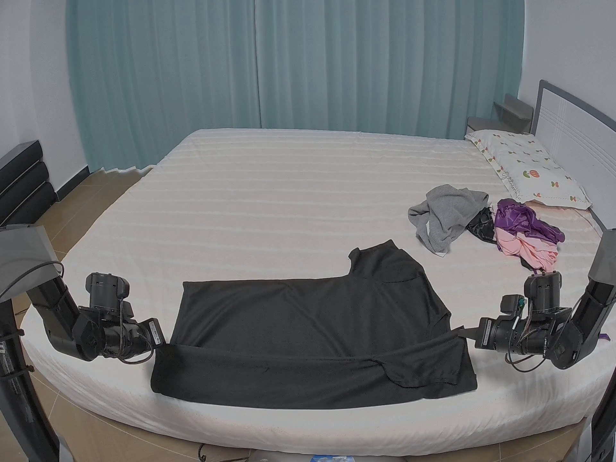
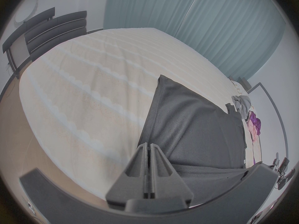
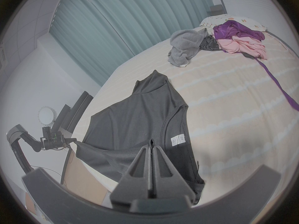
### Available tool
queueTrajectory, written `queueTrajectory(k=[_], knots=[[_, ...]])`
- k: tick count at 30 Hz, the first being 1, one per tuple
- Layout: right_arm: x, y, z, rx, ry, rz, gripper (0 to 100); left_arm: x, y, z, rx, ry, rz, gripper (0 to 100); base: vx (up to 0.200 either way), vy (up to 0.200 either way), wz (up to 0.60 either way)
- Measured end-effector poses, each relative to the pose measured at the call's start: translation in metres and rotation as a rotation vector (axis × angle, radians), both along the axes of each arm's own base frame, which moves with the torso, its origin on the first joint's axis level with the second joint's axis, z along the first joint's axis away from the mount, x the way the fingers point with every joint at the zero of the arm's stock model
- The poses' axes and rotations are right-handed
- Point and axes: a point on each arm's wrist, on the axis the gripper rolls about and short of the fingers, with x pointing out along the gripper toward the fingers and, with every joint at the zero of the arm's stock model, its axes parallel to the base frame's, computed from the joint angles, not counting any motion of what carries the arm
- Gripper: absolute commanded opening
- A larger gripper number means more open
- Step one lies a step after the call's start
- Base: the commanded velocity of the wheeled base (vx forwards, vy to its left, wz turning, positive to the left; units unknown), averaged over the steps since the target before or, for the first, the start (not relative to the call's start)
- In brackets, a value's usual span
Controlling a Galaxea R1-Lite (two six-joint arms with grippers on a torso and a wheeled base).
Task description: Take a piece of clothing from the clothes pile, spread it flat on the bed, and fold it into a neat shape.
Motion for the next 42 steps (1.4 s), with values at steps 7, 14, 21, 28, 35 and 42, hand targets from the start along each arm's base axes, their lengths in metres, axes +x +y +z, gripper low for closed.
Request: queueTrajectory(k=[7,14,21,28,35,42], knots=[[0.008,0.001,-0.006,-0.008,0.006,-0.001,0,0.003,0.0,-0.002,0.001,0.004,0.002,0,0.0,0.0,0.0],[0.024,0.003,-0.019,-0.014,0.019,-0.004,0,0.01,-0.001,-0.011,-0.003,0.017,0.004,0,0.0,0.0,0.0],[0.033,0.004,-0.035,-0.023,0.05,-0.006,100,0.014,-0.002,-0.023,-0.004,0.043,0.002,100,0.0,0.0,0.0],[0.035,0.009,-0.043,-0.024,0.064,0.011,100,0.016,-0.002,-0.03,-0.007,0.062,0.004,100,0.0,0.0,0.0],[0.03,0.005,-0.029,-0.001,0.045,-0.021,100,0.018,-0.002,-0.029,-0.019,0.046,0.021,100,0.0,0.0,0.0],[0.014,-0.002,-0.002,0.005,0.006,-0.099,100,0.021,-0.001,-0.018,-0.057,-0.018,0.069,100,0.0,0.0,0.0]])
